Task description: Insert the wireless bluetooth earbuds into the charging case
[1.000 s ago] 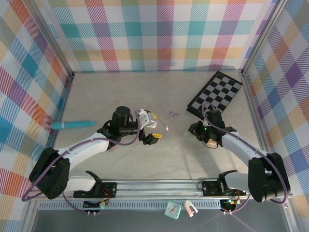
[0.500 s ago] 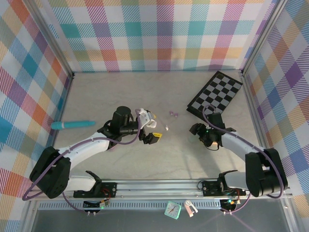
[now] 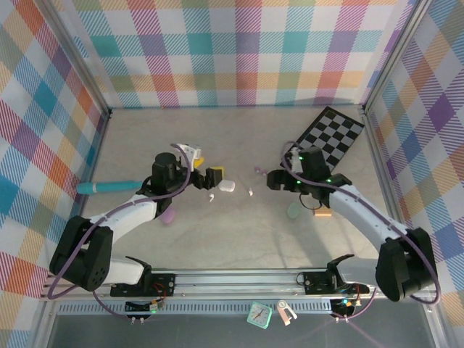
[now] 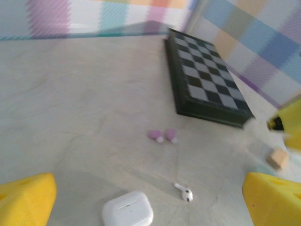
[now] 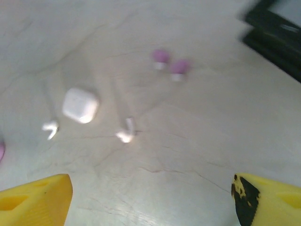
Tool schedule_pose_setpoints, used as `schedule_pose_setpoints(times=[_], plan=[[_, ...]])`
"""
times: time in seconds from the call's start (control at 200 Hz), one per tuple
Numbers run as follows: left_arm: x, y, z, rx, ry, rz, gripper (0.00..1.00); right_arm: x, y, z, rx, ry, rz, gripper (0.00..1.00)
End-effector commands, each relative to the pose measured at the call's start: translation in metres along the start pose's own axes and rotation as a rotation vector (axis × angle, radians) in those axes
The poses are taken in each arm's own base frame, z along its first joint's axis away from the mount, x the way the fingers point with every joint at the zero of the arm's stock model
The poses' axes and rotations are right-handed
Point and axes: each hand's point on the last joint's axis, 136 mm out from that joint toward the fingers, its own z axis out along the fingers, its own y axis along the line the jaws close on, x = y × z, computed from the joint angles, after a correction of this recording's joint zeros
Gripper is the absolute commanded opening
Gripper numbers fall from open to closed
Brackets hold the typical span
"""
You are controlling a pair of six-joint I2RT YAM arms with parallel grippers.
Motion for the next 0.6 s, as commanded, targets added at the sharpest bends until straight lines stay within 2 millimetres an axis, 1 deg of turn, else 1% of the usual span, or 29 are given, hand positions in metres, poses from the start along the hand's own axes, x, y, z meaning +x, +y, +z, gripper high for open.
schedule_pose_setpoints(times=[0.0,0.06,0.145,0.19,0.25,0.33,0.445,0.455,0.595], plan=[[0.000,0.049,-0.016,-0.209,-0.055,-0.255,1.00,0.003,0.048,0.021,-0.118,0.014,-0.482,0.94],[0.002,0.068,-0.027,-0.284,-0.078,-0.331,1.00,0.005,0.068,0.035,-0.143,0.003,-0.655,0.97],[0.008,0.088,-0.043,-0.360,-0.089,-0.419,1.00,0.002,0.087,0.053,-0.195,-0.004,-0.765,0.98],[0.012,0.095,-0.050,-0.385,-0.087,-0.448,1.00,0.001,0.094,0.063,-0.216,0.001,-0.814,0.98],[0.015,0.097,-0.056,-0.395,-0.081,-0.455,1.00,0.003,0.101,0.076,-0.244,0.015,-0.873,0.98],[0.017,0.097,-0.062,-0.405,-0.075,-0.450,1.00,0.008,0.104,0.091,-0.279,0.066,-0.938,0.99],[0.020,0.095,-0.069,-0.411,-0.065,-0.434,1.00,0.016,0.100,0.112,-0.305,0.162,-1.007,0.99],[0.019,0.095,-0.069,-0.412,-0.066,-0.433,1.00,0.019,0.099,0.115,-0.308,0.178,-1.007,0.99],[0.021,0.095,-0.074,-0.421,-0.067,-0.413,1.00,0.017,0.095,0.139,-0.332,0.267,-1.025,0.94]])
